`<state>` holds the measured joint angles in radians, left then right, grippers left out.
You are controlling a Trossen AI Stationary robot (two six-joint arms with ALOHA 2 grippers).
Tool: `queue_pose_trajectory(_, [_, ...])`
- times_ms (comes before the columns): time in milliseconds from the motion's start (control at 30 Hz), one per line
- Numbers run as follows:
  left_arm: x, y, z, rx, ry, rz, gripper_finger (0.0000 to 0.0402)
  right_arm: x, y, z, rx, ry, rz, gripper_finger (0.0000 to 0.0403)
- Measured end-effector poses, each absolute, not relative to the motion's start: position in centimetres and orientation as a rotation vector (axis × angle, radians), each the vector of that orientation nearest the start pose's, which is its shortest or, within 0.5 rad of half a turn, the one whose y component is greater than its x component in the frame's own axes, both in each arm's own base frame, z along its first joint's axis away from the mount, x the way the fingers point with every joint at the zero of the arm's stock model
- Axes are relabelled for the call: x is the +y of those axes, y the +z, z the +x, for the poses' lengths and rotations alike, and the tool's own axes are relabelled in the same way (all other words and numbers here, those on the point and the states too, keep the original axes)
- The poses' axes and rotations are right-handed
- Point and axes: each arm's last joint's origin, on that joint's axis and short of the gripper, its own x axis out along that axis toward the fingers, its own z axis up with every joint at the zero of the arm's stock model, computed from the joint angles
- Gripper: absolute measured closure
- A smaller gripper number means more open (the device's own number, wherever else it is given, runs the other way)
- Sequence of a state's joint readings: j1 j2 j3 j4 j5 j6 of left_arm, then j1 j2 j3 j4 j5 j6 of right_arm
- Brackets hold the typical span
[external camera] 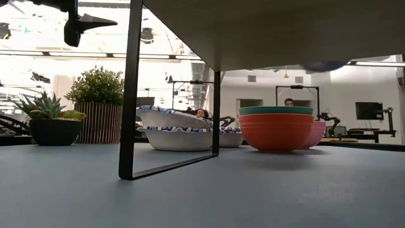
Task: Place and stack bowls onto a shelf
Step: Put the blue bowl on the shelf
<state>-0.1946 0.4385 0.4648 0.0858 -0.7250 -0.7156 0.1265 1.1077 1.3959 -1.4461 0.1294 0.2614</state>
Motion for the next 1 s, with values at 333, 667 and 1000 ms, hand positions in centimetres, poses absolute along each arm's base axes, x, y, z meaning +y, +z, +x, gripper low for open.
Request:
queue_pose_trajectory(333, [0.2,29.2,11.5,-0.287,0.525,-0.672,0.0159,12.4,40.1,16.6,1.165,-0.151,0.31,0.0375])
queue_pose_trajectory(667, [0.4,29.2,11.4,-0.287,0.552,-0.648,0.0159,20.6,39.2,18.0,1.254,-0.071,0.189,0.0375])
queue_pose_trajectory(1000, [0.4,29.0,11.5,-0.279,0.532,-0.687,0.0159,26.4,35.4,16.5,1.345,-0.081,0.081,0.0375])
